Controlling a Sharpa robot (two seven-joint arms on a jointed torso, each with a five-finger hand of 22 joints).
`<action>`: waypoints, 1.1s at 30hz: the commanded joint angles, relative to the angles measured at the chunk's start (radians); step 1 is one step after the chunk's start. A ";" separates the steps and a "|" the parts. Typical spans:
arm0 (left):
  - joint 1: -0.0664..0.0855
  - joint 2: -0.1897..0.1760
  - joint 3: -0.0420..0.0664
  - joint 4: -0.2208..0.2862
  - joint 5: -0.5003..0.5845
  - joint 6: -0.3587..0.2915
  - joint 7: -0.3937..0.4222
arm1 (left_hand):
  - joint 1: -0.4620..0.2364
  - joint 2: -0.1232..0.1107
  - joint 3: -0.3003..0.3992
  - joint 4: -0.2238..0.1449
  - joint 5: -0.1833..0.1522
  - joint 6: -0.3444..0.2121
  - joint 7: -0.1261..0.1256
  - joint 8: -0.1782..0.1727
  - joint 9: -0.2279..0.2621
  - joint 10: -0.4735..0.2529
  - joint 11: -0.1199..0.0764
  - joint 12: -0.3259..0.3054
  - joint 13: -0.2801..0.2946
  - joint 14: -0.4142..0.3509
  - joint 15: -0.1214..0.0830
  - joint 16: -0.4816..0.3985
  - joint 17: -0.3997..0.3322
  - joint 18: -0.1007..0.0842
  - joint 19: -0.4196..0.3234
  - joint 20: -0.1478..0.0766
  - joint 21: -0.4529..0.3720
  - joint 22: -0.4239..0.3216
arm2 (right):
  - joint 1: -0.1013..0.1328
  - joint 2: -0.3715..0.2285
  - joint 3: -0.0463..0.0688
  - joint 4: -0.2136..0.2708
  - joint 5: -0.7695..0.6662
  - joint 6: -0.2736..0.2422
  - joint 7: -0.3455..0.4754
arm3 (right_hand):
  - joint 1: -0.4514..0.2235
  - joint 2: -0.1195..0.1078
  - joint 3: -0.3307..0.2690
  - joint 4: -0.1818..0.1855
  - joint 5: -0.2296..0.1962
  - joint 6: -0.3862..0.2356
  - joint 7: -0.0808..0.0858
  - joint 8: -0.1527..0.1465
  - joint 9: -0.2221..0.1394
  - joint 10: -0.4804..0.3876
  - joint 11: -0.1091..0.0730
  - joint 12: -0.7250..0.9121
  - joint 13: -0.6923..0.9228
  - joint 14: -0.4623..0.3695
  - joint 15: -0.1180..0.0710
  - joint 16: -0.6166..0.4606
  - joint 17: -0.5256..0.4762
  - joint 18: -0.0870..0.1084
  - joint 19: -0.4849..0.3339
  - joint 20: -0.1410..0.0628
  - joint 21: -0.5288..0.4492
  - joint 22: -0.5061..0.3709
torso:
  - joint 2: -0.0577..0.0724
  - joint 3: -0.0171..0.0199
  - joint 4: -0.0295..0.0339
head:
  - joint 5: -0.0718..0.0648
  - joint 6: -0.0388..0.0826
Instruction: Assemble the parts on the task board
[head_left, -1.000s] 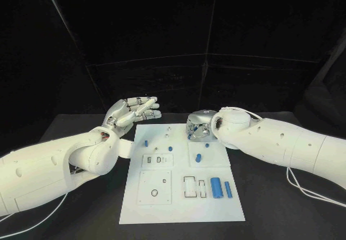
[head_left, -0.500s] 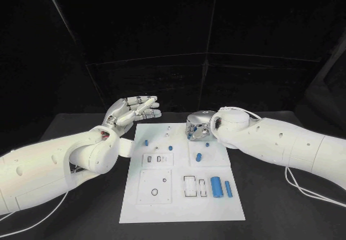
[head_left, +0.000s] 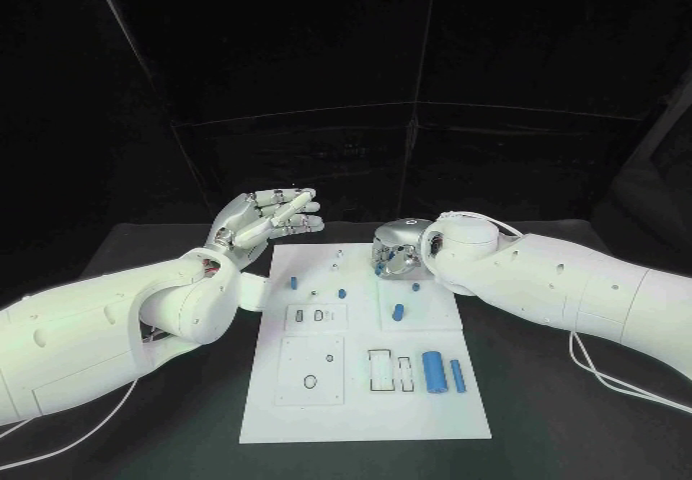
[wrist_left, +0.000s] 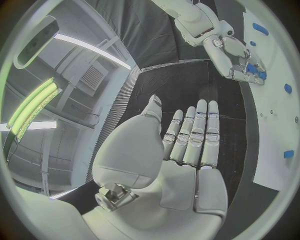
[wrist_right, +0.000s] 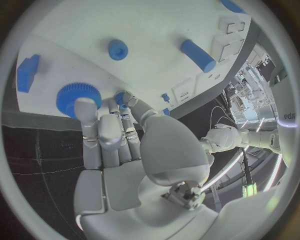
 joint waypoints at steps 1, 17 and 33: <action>0.003 -0.001 0.001 0.002 -0.006 0.014 0.002 | 0.007 -0.001 0.000 -0.004 0.001 0.003 0.047 -0.004 -0.001 0.002 0.004 -0.003 -0.001 0.002 0.006 -0.005 -0.001 0.005 0.006 -0.002 -0.006 -0.001 | -0.001 -0.008 -0.001 0.013 -0.019 -0.063 0.003 | 0.004 0.012 0.026 0.002 -0.004 0.018 -0.002 0.009 0.005 0.021 -0.003 0.009 0.005 0.024 -0.009 0.008 0.000 -0.013 0.010 0.000 0.016 0.020 | -0.001 -0.0008 0.0000 | 0.002 0.000; 0.006 -0.002 0.001 -0.009 -0.006 0.021 0.003 | 0.007 0.000 -0.001 -0.004 0.001 0.003 0.048 -0.004 -0.001 0.002 0.004 -0.004 -0.001 0.003 0.006 -0.006 -0.001 0.005 0.007 -0.002 -0.006 -0.002 | 0.000 0.004 0.001 0.037 0.018 -0.256 -0.024 | -0.038 -0.036 0.056 0.021 0.003 0.028 -0.003 0.003 0.005 0.035 -0.005 -0.004 0.006 0.022 -0.010 0.020 -0.005 -0.018 0.016 -0.001 0.047 0.056 | 0.003 0.0007 0.0029 | 0.002 0.011; 0.012 0.008 0.001 -0.009 -0.006 0.026 0.003 | 0.008 0.002 0.000 -0.005 0.001 0.004 0.048 -0.005 -0.001 0.002 0.004 -0.005 -0.001 0.003 0.006 -0.006 -0.001 0.005 0.008 -0.002 -0.007 -0.002 | 0.000 0.130 0.001 -0.095 0.049 -0.247 -0.011 | -0.046 -0.045 0.061 0.028 -0.004 0.022 -0.001 -0.003 0.003 0.029 -0.002 -0.011 0.004 0.022 -0.008 0.024 -0.004 -0.019 0.016 0.000 0.050 0.059 | 0.010 -0.0005 0.0039 | 0.006 0.012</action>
